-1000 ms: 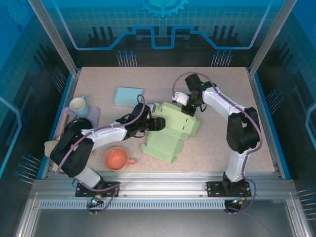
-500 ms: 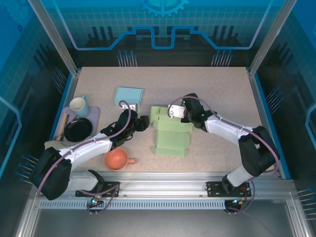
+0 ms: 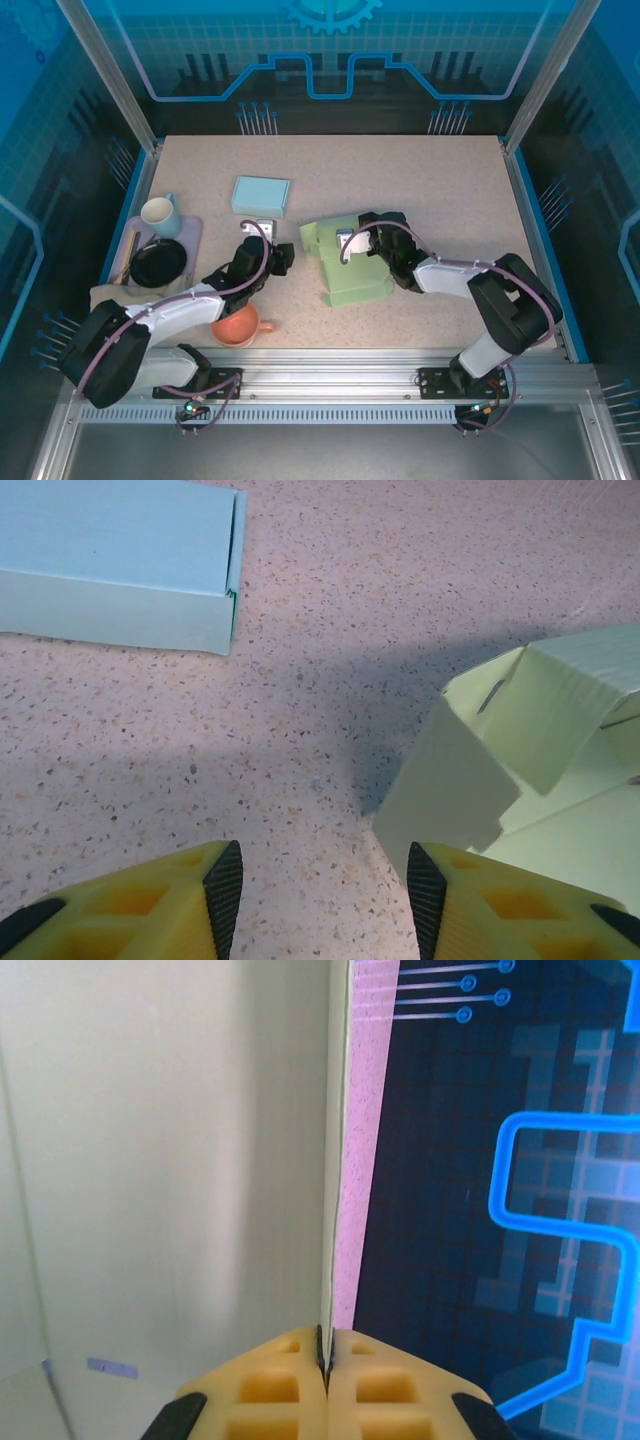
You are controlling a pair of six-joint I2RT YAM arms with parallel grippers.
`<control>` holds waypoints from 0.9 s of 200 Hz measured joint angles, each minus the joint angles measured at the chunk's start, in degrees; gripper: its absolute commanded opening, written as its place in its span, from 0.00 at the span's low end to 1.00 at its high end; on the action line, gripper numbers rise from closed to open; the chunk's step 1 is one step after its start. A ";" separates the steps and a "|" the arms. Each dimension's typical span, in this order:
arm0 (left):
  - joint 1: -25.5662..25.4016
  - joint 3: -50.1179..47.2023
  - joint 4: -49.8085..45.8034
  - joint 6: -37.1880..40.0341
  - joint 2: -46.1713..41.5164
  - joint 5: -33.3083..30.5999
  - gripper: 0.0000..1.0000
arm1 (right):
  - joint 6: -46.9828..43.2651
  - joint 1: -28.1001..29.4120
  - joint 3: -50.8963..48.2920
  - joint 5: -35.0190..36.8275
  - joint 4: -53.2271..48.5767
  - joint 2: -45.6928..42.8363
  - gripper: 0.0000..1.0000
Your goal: Fold the paper box
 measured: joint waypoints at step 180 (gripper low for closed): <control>-0.02 0.50 7.50 5.86 11.21 9.60 0.45 | -5.64 -0.02 -2.69 -3.32 11.80 3.63 0.00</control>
